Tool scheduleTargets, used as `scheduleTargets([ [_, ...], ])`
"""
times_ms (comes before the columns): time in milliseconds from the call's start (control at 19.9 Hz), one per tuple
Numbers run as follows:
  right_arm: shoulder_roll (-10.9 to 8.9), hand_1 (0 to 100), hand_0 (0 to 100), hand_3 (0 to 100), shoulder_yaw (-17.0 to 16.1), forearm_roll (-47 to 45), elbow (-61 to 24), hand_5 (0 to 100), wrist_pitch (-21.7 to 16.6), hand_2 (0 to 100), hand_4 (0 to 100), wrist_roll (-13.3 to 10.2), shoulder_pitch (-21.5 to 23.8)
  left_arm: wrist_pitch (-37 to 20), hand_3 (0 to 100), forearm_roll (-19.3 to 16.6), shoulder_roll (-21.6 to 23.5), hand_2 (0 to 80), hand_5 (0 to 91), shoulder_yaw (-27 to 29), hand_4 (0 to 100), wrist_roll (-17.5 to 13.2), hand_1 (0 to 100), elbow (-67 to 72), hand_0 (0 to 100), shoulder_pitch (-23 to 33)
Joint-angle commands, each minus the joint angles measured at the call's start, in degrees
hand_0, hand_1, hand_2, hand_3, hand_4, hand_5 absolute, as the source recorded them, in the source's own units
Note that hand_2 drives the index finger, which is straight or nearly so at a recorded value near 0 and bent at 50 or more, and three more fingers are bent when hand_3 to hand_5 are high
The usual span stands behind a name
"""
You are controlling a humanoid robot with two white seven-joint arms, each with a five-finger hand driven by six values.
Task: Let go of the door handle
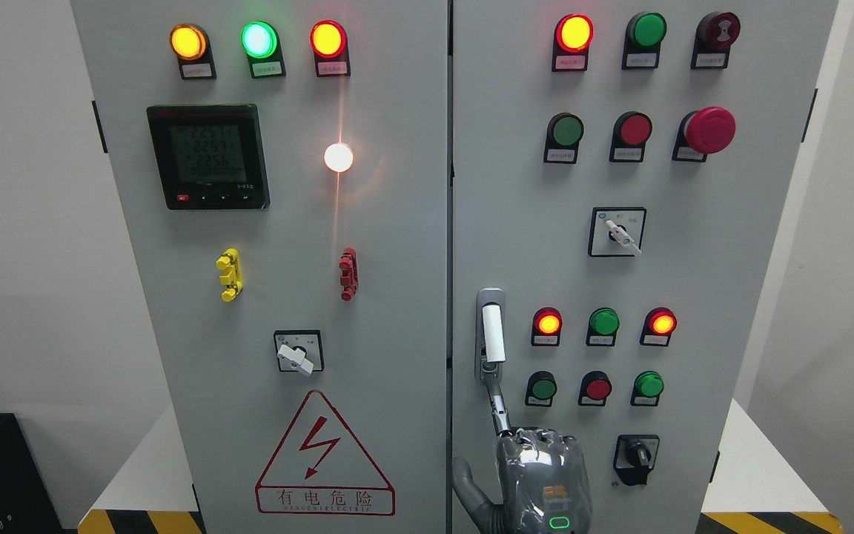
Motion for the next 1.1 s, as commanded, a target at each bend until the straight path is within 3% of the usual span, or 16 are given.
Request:
scheduleTargets([
  [0, 0.0, 35, 42, 100, 0.1, 0.1, -0.4, 100, 0.0, 6, 100, 0.1, 0.1, 0.0, 0, 0.0, 0.0, 0.0, 0.0, 0.0, 0, 0.0, 56, 0.0, 12, 0.0],
  [1053, -0.09, 36, 42, 100, 0.2, 0.1, -4.2, 100, 0.0, 7, 100, 0.1, -0.1, 0.0, 0, 0.0, 0.0, 0.0, 0.0, 0.0, 0, 0.0, 56, 0.0, 12, 0.0],
])
